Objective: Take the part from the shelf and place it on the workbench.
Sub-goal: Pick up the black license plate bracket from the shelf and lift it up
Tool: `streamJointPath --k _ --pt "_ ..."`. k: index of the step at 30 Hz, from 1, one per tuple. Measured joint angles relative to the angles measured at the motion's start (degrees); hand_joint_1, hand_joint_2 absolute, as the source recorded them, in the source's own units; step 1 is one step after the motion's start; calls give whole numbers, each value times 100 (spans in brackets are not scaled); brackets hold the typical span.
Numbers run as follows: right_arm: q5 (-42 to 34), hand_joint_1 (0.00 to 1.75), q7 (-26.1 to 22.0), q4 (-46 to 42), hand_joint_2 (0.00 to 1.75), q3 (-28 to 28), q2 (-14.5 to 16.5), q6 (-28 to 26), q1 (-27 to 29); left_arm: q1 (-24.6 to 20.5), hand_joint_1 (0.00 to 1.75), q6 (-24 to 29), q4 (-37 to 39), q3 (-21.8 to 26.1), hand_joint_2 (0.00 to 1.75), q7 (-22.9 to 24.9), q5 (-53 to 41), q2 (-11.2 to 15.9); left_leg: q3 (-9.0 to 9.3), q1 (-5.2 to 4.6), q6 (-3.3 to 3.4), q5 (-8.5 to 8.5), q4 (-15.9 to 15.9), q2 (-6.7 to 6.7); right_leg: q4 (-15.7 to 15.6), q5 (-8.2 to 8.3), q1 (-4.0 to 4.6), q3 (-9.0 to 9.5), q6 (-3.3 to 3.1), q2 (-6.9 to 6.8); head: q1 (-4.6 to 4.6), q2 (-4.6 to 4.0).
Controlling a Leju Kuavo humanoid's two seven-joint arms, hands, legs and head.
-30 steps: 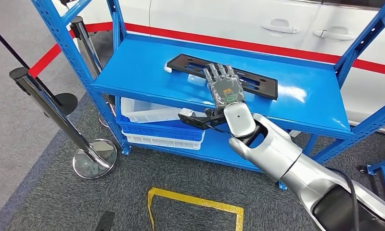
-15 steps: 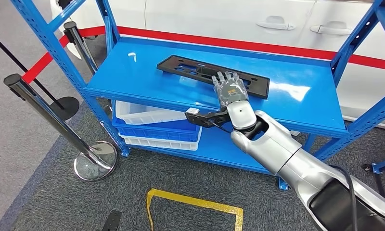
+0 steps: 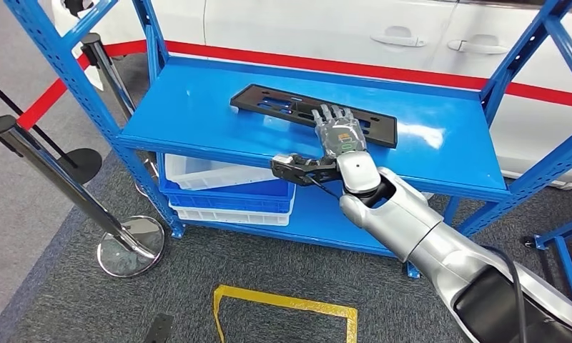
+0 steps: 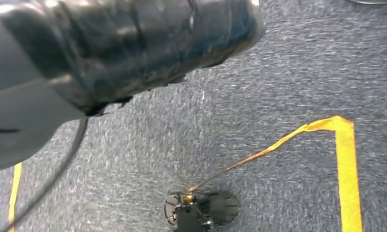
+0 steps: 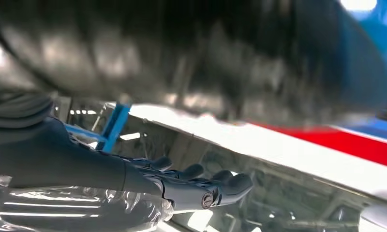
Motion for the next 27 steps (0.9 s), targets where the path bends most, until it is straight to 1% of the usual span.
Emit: streamJointPath --k 1,2,3,4,5,6,7,8,9,10,11,12,13,14,15,16,17,18,19,20,21,22,23,24,25,26,27 --pt "0 0 1 4 0 0 0 -4 21 -3 0 -2 0 -8 0 4 3 0 12 -1 3 -14 6 34 134 13 -14 -91 10 -13 1 0" --pt "0 0 6 8 0 0 0 -5 34 -3 0 -4 0 -13 0 8 7 -1 23 2 -2 -28 16 64 58 125 -27 -76 15 -30 1 0" --pt "-1 0 15 10 0 0 -1 -3 37 -3 0 -7 0 -16 0 10 11 -2 36 5 -14 -47 30 92 -223 315 -36 48 14 -62 2 0" --pt "-2 0 24 11 0 0 -1 1 29 -3 0 -8 -1 -20 0 10 17 -4 49 8 -32 -68 47 120 -619 511 -39 235 6 -131 3 0" --pt "-3 0 34 11 0 0 -1 7 19 -4 0 -10 -2 -25 0 10 23 -5 56 -2 -60 -93 71 144 -984 642 -17 408 -10 -229 3 0" --pt "-10 0 41 10 0 0 -1 14 10 -5 0 -10 -3 -30 0 9 34 -7 60 -13 -89 -112 87 168 -1243 719 2 534 -35 -295 1 0" --pt "-40 0 44 9 0 0 -1 15 8 -5 0 -11 -4 -34 0 10 49 -7 61 -26 -118 -123 95 192 -1374 733 24 594 -60 -337 -5 0" --pt "-116 0 43 9 0 -2 -1 6 13 -4 0 -13 -3 -38 0 13 65 -7 63 -34 -148 -125 91 218 -1396 723 48 602 -89 -328 -9 0" --pt "-238 0 34 10 0 -10 -3 -16 23 0 0 -14 -3 -40 0 20 83 -7 70 -28 -177 -124 80 245 -1404 739 45 604 -121 -279 -14 0" --pt "-390 0 14 12 0 -22 -3 -58 31 3 0 -16 -3 -42 0 33 99 -5 69 -20 -210 -145 91 243 -1422 752 41 607 -151 -252 -17 0" --pt "-527 0 -11 14 0 -35 1 -113 35 6 0 -16 -3 -43 0 49 114 -3 41 -10 -240 -209 161 207 -1441 768 35 613 -184 -223 -16 0" --pt "-626 0 -42 16 0 -46 16 -168 35 11 0 -15 -3 -44 0 70 127 -2 -37 -5 -263 -330 343 148 -1460 781 23 620 -216 -200 -20 0" --pt "-690 0 -71 17 0 -51 40 -217 36 17 0 -14 -3 -45 0 87 137 0 -172 -1 -280 -496 638 75 -1468 785 18 624 -240 -177 -24 0" --pt "-722 0 -92 18 0 -52 68 -256 42 24 0 -13 -3 -47 0 99 141 0 -350 -2 -288 -673 1016 22 -1467 783 24 624 -258 -149 -25 0" --pt "-745 0 -108 19 0 -52 95 -290 55 31 0 -13 -4 -48 0 107 142 1 -533 -2 -293 -812 1389 -4 -1464 779 34 623 -274 -124 -27 0" --pt "-759 0 -114 19 0 -52 115 -322 72 37 0 -13 -3 -49 0 107 143 2 -665 -3 -293 -863 1635 -15 -1460 773 45 625 -282 -100 -25 0" --pt "-760 0 -115 19 0 -52 130 -355 86 44 0 -13 -3 -49 0 105 142 5 -707 -4 -286 -806 1680 -20 -1454 769 54 628 -287 -77 -24 0" --pt "-754 0 -113 19 0 -52 142 -384 95 48 0 -13 -3 -50 0 103 142 11 -642 -6 -272 -652 1503 -21 -1449 764 58 632 -288 -55 -25 0" --pt "-746 0 -110 19 0 -52 153 -404 97 52 0 -13 -2 -50 0 102 142 21 -482 -9 -248 -435 1140 -24 -1445 759 59 639 -284 -34 -24 0" --pt "-739 0 -107 19 0 -52 164 -419 96 50 0 -13 -2 -51 0 102 140 30 -296 -15 -222 -262 735 -31 -1441 753 63 644 -276 -17 -25 0" --pt "-733 0 -104 19 0 -52 172 -428 94 45 0 -13 -3 -51 0 101 140 37 -137 -26 -196 -146 397 -38 -1436 747 71 642 -261 -2 -23 0" --pt "-730 0 -103 19 0 -52 179 -433 94 39 0 -13 -3 -51 0 101 139 41 -35 -37 -175 -94 183 -43 -1434 745 77 638 -242 7 -20 0" --pt "-729 0 -102 19 0 -52 184 -435 96 35 0 -13 -4 -52 0 101 139 42 1 -52 -158 -105 105 -47 -1436 746 80 633 -218 13 -19 0" --pt "-728 0 -102 19 0 -52 186 -435 97 34 0 -13 -4 -53 0 101 139 42 10 -62 -140 -100 86 -46 -1443 749 78 633 -191 17 -19 0" --pt "-728 0 -102 19 0 -52 187 -436 98 34 0 -13 -5 -53 0 101 139 40 24 -50 -113 -87 65 -42 -1450 743 78 635 -162 16 -19 0" --pt "-728 0 -102 19 0 -53 187 -437 95 34 0 -13 -5 -53 0 101 139 38 47 -38 -82 -73 34 -39 -1417 709 77 626 -131 10 -16 0" --pt "-728 0 -101 19 0 -54 187 -438 88 32 0 -13 -6 -53 0 101 138 36 72 -22 -49 -60 3 -35 -1291 621 76 575 -103 2 -10 0"
